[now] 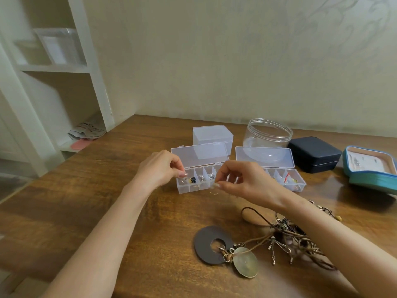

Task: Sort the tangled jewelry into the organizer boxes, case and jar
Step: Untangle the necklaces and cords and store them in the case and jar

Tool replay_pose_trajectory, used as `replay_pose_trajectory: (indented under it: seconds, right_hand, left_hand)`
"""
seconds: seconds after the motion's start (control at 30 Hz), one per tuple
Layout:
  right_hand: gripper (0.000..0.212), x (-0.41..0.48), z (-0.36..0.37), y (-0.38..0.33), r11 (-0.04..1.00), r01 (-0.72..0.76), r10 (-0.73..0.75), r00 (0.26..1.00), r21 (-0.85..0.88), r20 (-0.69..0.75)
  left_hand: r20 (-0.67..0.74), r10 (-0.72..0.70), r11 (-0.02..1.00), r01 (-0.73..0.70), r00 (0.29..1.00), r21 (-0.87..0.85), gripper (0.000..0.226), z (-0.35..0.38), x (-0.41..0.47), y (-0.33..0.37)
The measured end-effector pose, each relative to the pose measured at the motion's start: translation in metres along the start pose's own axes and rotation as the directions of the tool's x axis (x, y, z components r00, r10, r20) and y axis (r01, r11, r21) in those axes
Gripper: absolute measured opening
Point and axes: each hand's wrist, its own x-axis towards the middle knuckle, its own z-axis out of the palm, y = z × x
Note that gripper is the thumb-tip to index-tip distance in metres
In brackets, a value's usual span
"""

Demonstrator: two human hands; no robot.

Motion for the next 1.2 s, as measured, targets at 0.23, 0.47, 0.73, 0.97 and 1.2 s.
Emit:
replay_pose_trajectory:
  seconds: [0.23,0.47,0.73,0.97,1.2]
  right_hand:
    - [0.007,0.056,0.018,-0.021,0.985,0.012,-0.004,0.999,-0.171,0.051]
    - [0.015,0.086,0.038,-0.031,0.963,-0.083,0.111,0.989,-0.258,0.098]
    - [0.014,0.088,0.021,-0.044,0.97,-0.239,0.241,0.964,-0.03,0.112]
    - [0.016,0.084,0.027,-0.04,0.957,-0.29,0.283,0.941,0.012,0.184]
    - [0.017,0.083,0.018,-0.042,0.937,-0.314,0.287,0.942,0.156,0.173]
  left_hand:
    - [-0.387,-0.073,0.997,0.055,0.919,-0.058,0.009,-0.003,0.003,-0.005]
    - [-0.596,-0.036,0.998,0.0,0.802,-0.059,0.016,-0.004,0.005,-0.01]
    - [-0.612,-0.043,0.998,0.005,0.79,-0.063,0.021,-0.005,0.002,-0.008]
    - [-0.623,-0.042,0.998,0.006,0.781,-0.06,0.02,-0.004,0.001,-0.006]
    - [-0.624,-0.037,0.999,0.006,0.78,-0.053,0.02,-0.005,0.0,-0.005]
